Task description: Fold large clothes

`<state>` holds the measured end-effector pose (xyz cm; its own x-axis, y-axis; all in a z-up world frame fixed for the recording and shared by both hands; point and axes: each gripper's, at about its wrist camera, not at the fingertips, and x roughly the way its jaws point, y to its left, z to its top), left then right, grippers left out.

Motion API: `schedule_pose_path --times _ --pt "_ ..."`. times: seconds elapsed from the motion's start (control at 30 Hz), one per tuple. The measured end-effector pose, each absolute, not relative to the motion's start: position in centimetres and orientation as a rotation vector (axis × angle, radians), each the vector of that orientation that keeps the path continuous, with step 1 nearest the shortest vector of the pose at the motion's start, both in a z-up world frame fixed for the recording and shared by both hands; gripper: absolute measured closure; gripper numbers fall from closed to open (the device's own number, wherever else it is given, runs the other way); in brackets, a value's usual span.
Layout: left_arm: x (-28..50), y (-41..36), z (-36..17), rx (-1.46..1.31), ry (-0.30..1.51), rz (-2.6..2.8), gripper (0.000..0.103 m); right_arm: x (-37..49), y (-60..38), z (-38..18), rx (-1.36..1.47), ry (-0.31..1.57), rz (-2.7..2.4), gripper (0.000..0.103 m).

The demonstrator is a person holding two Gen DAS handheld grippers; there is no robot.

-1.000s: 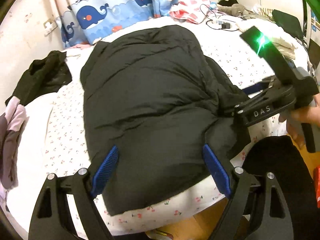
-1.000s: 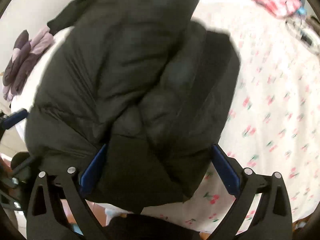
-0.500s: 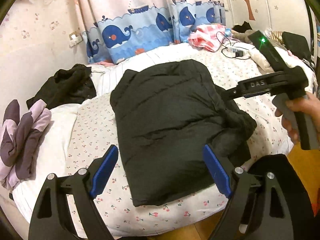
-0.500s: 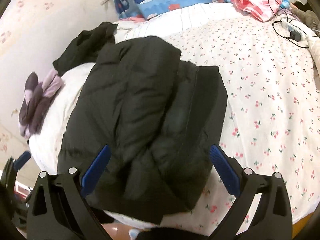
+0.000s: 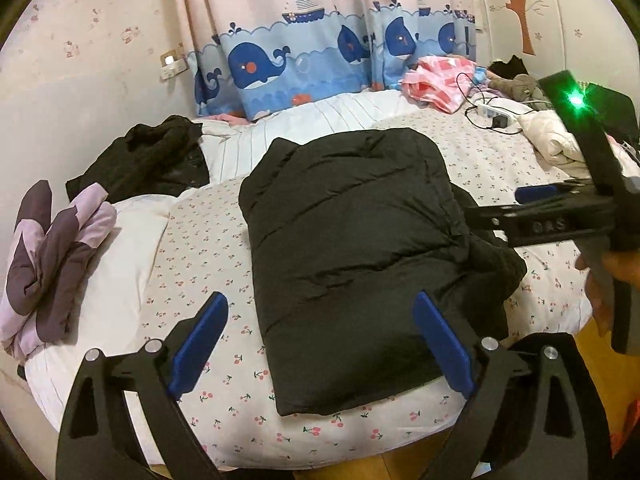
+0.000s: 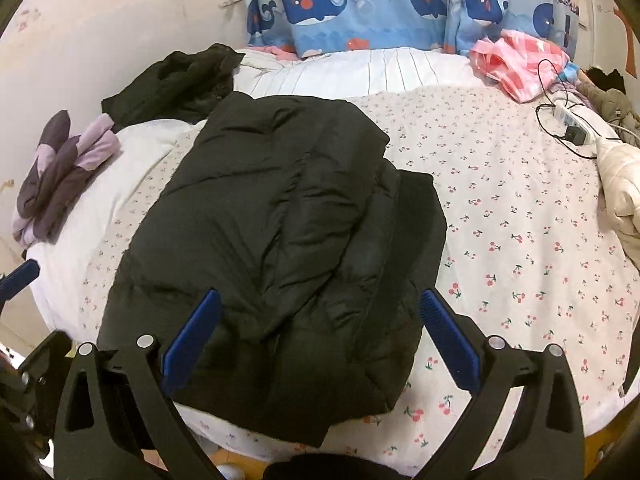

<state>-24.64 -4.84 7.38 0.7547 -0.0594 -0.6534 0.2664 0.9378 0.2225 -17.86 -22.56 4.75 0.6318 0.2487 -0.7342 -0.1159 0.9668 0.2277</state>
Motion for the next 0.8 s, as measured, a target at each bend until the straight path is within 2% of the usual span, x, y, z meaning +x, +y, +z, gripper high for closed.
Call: schedule_pose_path --times 0.23,0.8 --pt "-26.2 -4.4 9.2 0.271 0.692 -0.159 0.007 -21.8 -21.0 6.5 0.090 0.862 0.174 0.007" --pt "-29.5 -3.8 10.1 0.183 0.749 -0.024 0.007 -28.2 -18.3 6.8 0.144 0.928 0.229 0.007"
